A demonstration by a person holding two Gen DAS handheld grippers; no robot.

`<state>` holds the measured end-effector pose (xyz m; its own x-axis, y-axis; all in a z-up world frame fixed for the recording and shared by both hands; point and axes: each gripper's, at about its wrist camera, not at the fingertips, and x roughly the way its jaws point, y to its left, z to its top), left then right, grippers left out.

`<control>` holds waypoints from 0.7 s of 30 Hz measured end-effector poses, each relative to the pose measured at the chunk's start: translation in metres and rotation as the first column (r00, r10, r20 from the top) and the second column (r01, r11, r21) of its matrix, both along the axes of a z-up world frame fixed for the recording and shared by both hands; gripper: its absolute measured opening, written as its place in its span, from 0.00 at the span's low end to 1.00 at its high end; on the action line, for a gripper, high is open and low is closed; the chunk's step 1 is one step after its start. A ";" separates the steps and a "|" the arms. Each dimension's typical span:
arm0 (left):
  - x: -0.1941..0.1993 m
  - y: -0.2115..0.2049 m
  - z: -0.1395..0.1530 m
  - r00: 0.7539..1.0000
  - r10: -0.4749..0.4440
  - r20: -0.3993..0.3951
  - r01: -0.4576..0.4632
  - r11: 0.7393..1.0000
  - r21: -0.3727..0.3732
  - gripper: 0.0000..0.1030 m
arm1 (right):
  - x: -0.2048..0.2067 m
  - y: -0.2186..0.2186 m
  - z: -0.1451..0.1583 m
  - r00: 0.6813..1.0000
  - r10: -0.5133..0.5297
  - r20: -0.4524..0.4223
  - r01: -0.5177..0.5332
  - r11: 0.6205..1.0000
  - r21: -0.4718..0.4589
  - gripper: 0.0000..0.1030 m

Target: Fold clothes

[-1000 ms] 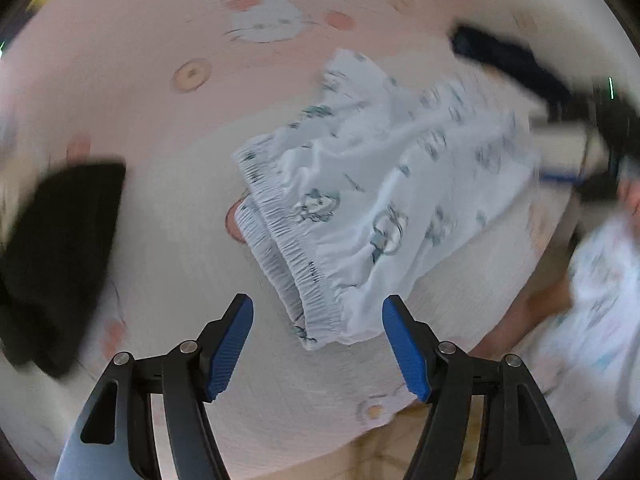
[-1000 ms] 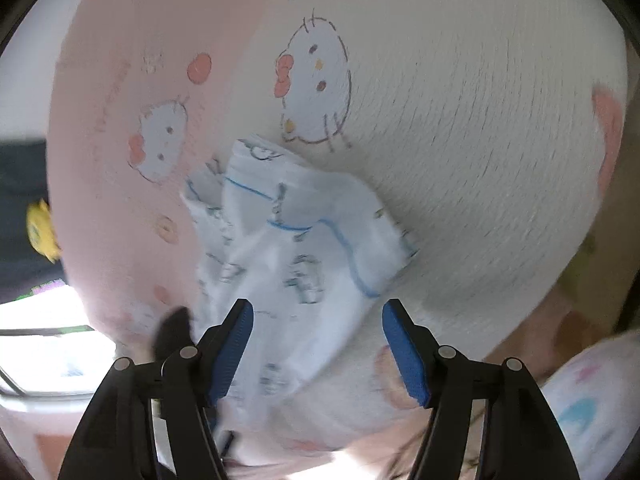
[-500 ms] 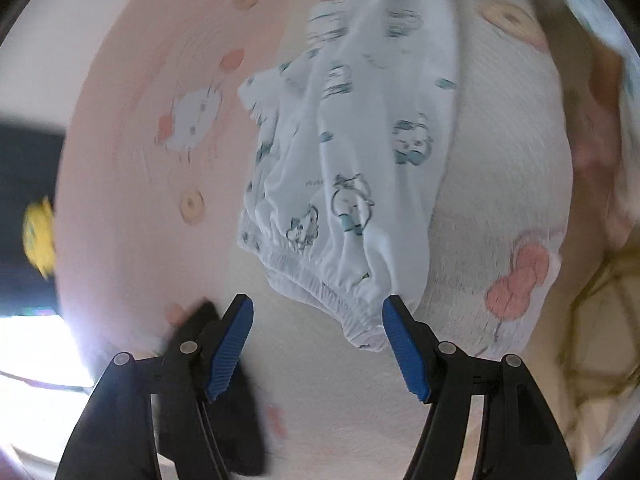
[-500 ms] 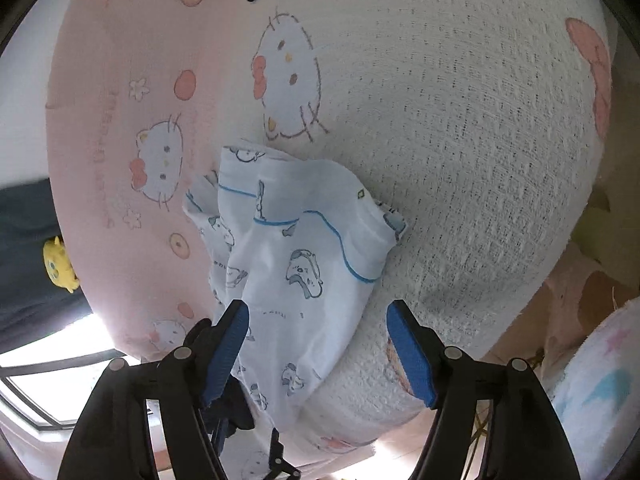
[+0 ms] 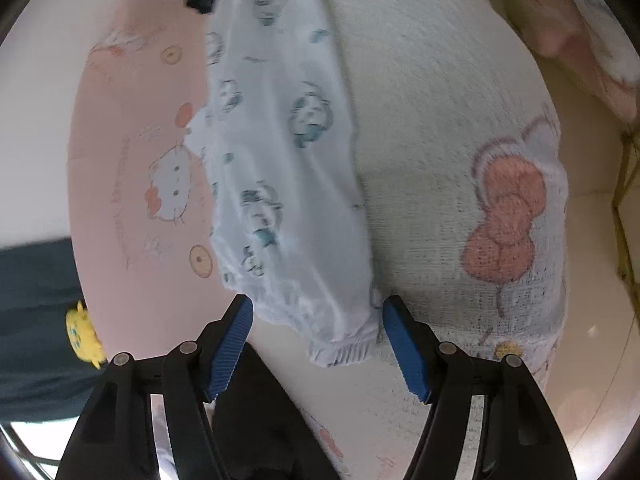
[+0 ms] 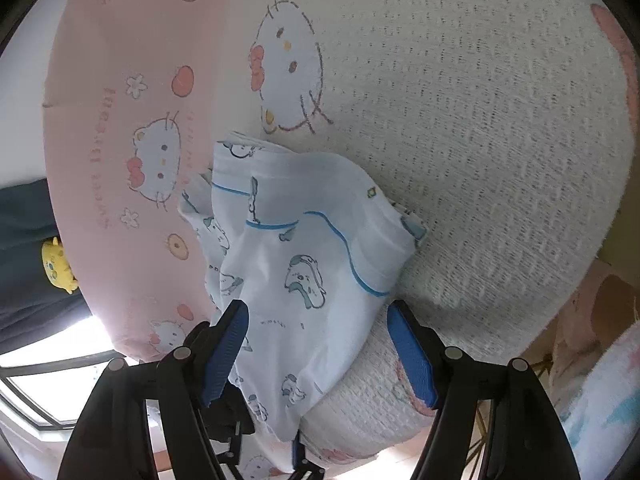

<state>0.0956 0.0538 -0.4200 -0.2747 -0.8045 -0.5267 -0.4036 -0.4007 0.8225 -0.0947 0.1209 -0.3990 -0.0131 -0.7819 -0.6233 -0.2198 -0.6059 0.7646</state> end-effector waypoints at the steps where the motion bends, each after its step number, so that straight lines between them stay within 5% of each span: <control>1: -0.001 0.001 -0.004 1.000 -0.020 0.008 0.020 1.000 -0.023 0.69 | -0.002 -0.003 -0.001 1.000 -0.009 -0.008 0.009 1.000 -0.006 0.69; 4: -0.005 0.001 -0.004 0.999 -0.039 -0.017 0.037 0.997 -0.074 0.91 | -0.006 -0.010 -0.001 0.999 -0.025 -0.028 0.024 0.999 -0.021 0.69; 11: -0.010 -0.009 0.001 0.998 -0.027 -0.059 0.025 0.999 -0.028 0.93 | -0.014 -0.009 -0.009 0.998 -0.023 -0.064 0.021 0.999 -0.038 0.69; 13: -0.006 -0.007 -0.001 0.995 -0.051 -0.083 0.047 0.998 -0.049 0.93 | -0.013 -0.005 -0.012 0.997 -0.020 -0.077 0.017 0.999 -0.040 0.61; 15: -0.011 -0.014 0.000 0.994 -0.039 -0.098 0.036 0.999 -0.037 0.92 | -0.008 0.004 -0.018 0.997 -0.043 -0.062 0.042 0.999 -0.020 0.32; 18: -0.014 -0.016 0.001 0.994 -0.012 -0.110 0.009 1.000 -0.024 0.92 | -0.006 0.012 -0.030 0.996 -0.086 -0.011 0.085 0.996 -0.020 0.06; 21: -0.013 -0.011 -0.002 0.993 -0.057 -0.103 0.051 0.997 -0.062 0.91 | -0.007 0.010 -0.035 0.996 -0.092 0.005 0.092 0.995 -0.029 0.01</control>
